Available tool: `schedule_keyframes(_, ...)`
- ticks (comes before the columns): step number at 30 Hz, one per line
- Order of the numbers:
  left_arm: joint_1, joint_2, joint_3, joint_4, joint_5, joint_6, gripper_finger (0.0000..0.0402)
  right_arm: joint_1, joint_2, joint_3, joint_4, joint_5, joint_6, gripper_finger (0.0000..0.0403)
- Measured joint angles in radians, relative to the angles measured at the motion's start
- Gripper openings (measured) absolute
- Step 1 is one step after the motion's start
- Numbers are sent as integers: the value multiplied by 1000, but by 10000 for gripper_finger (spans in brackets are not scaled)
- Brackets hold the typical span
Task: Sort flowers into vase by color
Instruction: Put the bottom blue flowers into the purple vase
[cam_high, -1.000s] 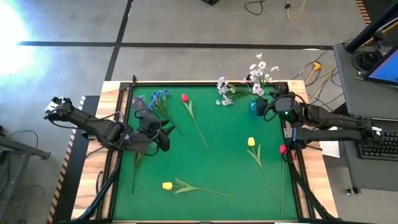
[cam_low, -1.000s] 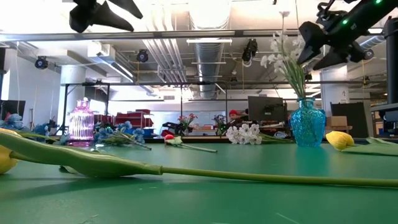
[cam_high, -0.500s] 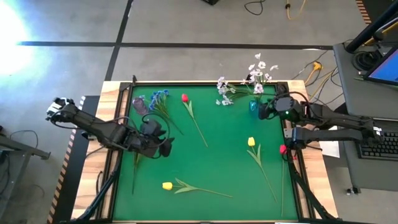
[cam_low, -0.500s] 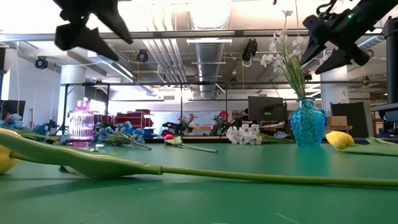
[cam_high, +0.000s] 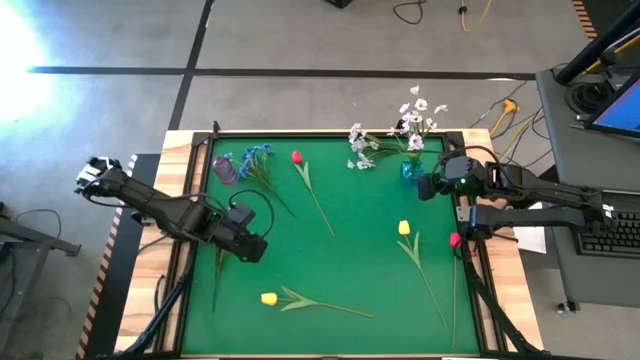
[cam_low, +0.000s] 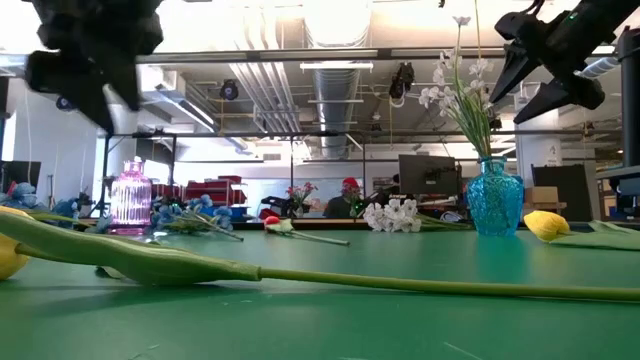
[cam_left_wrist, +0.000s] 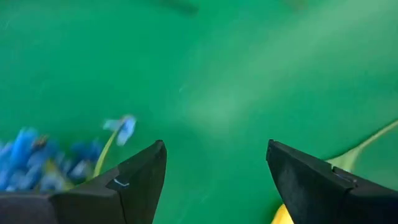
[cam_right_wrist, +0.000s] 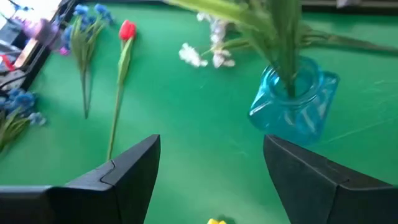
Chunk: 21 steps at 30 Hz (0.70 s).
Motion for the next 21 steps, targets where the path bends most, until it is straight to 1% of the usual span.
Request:
schedule_keyframes(7, -73, 42, 0, -111, 87, -153, 268, 0, 0, -1, 0, -39, 3, 266)
schedule_keyframes(15, -182, 89, -11, -169, 93, -363, 268, 0, 0, -2, 0, -40, -6, 267)
schedule_keyframes(21, -224, 120, -59, -169, 95, -470, 268, 0, 19, -2, 1, -39, -13, 260)
